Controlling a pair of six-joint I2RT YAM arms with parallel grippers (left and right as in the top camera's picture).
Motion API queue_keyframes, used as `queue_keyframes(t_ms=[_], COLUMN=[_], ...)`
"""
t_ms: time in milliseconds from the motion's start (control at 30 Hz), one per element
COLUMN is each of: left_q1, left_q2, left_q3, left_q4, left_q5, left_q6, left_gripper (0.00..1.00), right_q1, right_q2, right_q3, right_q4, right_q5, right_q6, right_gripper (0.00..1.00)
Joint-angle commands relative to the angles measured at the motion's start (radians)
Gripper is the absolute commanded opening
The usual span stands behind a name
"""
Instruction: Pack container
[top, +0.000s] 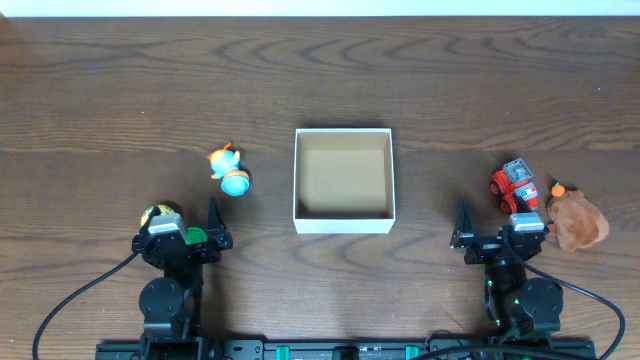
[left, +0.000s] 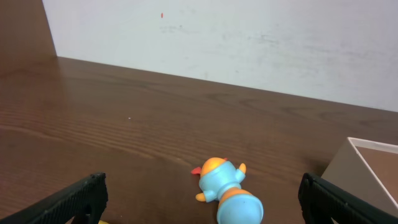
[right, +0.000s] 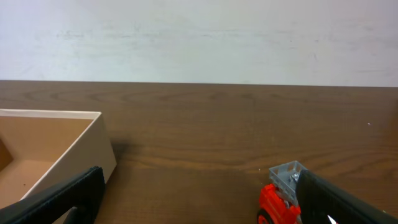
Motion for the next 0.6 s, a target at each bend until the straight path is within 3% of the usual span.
queue_keyframes(t_ms=[0, 300, 567], left_q1=[0.005, 0.005, 0.005], left_q2=[-0.005, -0.005, -0.002], left_q3=[-0.032, -0.032, -0.018], left_q4=[-0.018, -0.018, -0.036], left_q5=[-0.001, 0.003, 0.024], left_q6=[0.010, 0.011, -0.026], left_gripper=[0.98, 0.98, 0.98], right_q1=[-0.006, -0.006, -0.007], right_q2=[-0.005, 0.001, 0.122], right_q3=[-0.002, -0.002, 0.025], right_q4=[-0.003, -0.003, -0.003], right_q5=[-0.001, -0.024, -0.084], right_q6=[0.014, 0.022, 0.131], right_gripper=[0.99, 0.99, 0.99])
